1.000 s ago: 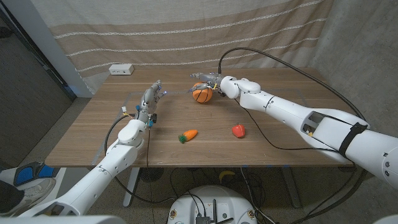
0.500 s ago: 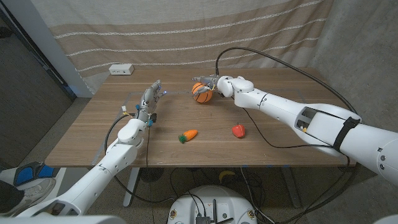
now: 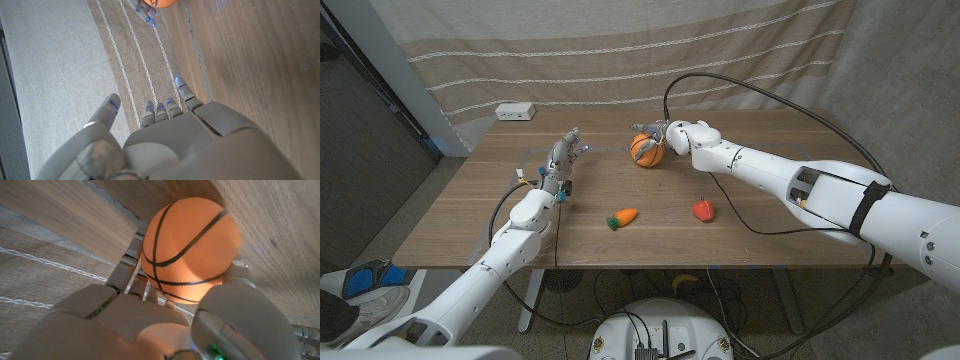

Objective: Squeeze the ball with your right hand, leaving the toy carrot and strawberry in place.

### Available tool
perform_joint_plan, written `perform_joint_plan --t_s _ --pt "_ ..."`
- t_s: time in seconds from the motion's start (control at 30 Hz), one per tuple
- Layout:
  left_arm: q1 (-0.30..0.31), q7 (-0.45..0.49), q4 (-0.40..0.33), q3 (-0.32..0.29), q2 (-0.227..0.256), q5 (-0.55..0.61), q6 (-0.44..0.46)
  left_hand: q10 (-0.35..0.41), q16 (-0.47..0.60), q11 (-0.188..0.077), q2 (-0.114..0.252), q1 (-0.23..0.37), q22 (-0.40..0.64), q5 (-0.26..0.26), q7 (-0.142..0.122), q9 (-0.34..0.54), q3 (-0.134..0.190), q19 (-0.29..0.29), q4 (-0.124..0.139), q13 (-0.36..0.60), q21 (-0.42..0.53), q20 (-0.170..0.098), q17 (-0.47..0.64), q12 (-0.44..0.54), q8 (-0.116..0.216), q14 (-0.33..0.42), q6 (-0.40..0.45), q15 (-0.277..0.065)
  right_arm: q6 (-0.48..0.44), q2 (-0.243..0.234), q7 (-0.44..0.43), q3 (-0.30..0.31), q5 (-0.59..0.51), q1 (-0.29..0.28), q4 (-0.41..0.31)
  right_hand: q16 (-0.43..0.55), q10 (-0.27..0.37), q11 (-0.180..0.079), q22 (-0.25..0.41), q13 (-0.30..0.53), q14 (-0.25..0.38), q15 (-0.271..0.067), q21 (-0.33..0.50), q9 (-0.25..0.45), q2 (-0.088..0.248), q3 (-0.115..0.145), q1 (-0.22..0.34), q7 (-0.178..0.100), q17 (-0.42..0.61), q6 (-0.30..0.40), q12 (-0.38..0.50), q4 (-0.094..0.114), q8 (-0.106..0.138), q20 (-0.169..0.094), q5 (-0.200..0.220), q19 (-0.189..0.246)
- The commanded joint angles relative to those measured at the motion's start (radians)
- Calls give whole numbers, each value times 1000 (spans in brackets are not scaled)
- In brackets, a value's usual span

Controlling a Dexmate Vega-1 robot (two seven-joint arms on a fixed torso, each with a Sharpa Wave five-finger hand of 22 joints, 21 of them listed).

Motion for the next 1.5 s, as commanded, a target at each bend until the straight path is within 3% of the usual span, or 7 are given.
perform_joint_plan --t_s 0.03,0.2,0.37,0.47,0.53,0.67,1.5 --pt "-6 -1 6 4 -1 5 -3 -5 2 7 22 -12 1 0 0 3 0 8 -6 3 -1 2 1 6 3 0 6 2 81 19 -29 5 59 14 81 -25 69 -22 95 13 334 -402 191 5 316 71 490 -2 64 93 17 -47 3 -109 -32 -44" --pt "-9 0 5 6 -3 5 1 -4 2 7 22 -12 1 0 -1 3 0 8 -6 3 -3 1 1 6 3 0 7 3 142 -2 -75 29 91 -1 75 -108 210 4 143 22 391 -398 452 1 300 55 494 6 126 591 53 -42 85 -113 -27 -161" --pt "-12 0 4 8 -2 8 2 -4 2 8 22 -13 1 0 -1 3 0 8 -6 3 -4 2 1 6 3 0 7 2 231 -22 -140 58 122 -19 83 -142 384 36 101 23 425 -399 564 -3 307 63 487 146 153 917 96 -37 127 -109 -22 -195" --pt "-12 0 2 8 -2 7 4 -4 2 7 22 -14 1 0 -2 3 0 9 -6 3 -5 1 1 6 3 0 6 3 260 -33 -168 69 127 -28 78 -154 532 49 64 36 432 -400 604 -6 313 74 482 183 165 1052 140 -39 130 -109 -24 -211" --pt "-12 3 1 8 -3 9 5 -5 2 8 22 -15 1 0 -2 3 0 9 -6 3 -6 1 1 6 3 0 7 2 265 -37 -182 72 124 -32 73 -159 656 65 39 65 432 -400 629 -6 316 79 478 191 174 1083 185 -40 112 -110 -24 -224" --pt "-11 5 -1 8 -3 11 3 -5 2 7 22 -15 1 0 -2 3 0 9 -6 3 -7 1 1 6 3 0 7 2 264 -45 -188 79 121 -38 59 -159 702 63 19 90 439 -401 651 -4 314 78 469 195 177 1131 201 -37 113 -107 -22 -225" --pt "6 17 -23 6 -3 12 -1 -2 2 4 22 -19 1 0 -1 3 2 13 -6 3 -13 1 2 7 3 1 8 0 275 -144 -210 176 140 -105 -125 -167 740 57 -26 131 449 -399 687 2 284 61 456 195 175 1194 207 -31 108 -105 -1 -232"
